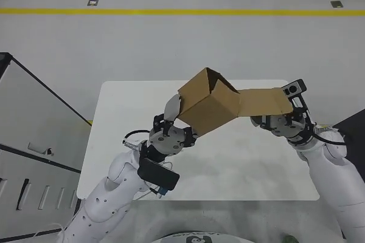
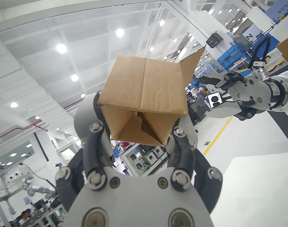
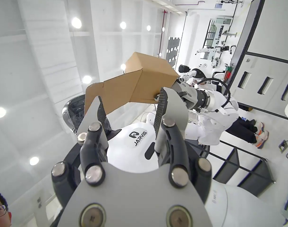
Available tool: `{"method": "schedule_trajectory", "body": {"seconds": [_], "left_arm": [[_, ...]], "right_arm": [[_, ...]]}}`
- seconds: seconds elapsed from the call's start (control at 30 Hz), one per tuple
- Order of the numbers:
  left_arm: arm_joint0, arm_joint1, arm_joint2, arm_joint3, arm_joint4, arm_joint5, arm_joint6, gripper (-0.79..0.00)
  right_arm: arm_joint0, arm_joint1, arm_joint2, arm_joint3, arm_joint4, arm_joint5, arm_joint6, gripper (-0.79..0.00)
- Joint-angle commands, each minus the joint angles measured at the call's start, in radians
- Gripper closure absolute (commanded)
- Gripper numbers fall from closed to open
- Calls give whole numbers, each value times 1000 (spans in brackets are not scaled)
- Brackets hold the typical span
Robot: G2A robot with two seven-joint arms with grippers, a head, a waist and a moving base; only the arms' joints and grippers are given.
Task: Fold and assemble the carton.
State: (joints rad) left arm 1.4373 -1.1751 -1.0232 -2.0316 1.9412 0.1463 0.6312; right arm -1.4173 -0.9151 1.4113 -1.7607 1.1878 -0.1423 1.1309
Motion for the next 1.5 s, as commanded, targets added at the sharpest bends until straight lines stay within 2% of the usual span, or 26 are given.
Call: {"method": "schedule_trajectory", "body": {"seconds": [0.0, 0.3, 0.47, 0.87, 1.3, 1.47], "left_arm": [[-5, -2, 2, 6, 4, -1, 1, 0], [-18, -8, 0, 32, 17, 1, 1, 0], [-31, -11, 0, 46, 41, -6, 3, 0], [-53, -15, -5, 72, 98, -11, 32, 0], [-53, -15, -19, 81, 169, -20, 46, 0], [-50, -14, -23, 82, 203, -19, 42, 0]], "right_arm": [[10, -3, -4, 7, 3, -3, 8, -453], [49, -18, -10, 33, 12, -16, 49, -477], [62, -24, -5, 40, 5, -12, 58, -446], [90, -36, 13, 65, -7, 8, 68, -486], [119, -47, 17, 86, -41, 37, 85, -465], [127, -50, 18, 90, -60, 49, 88, -499]]}}
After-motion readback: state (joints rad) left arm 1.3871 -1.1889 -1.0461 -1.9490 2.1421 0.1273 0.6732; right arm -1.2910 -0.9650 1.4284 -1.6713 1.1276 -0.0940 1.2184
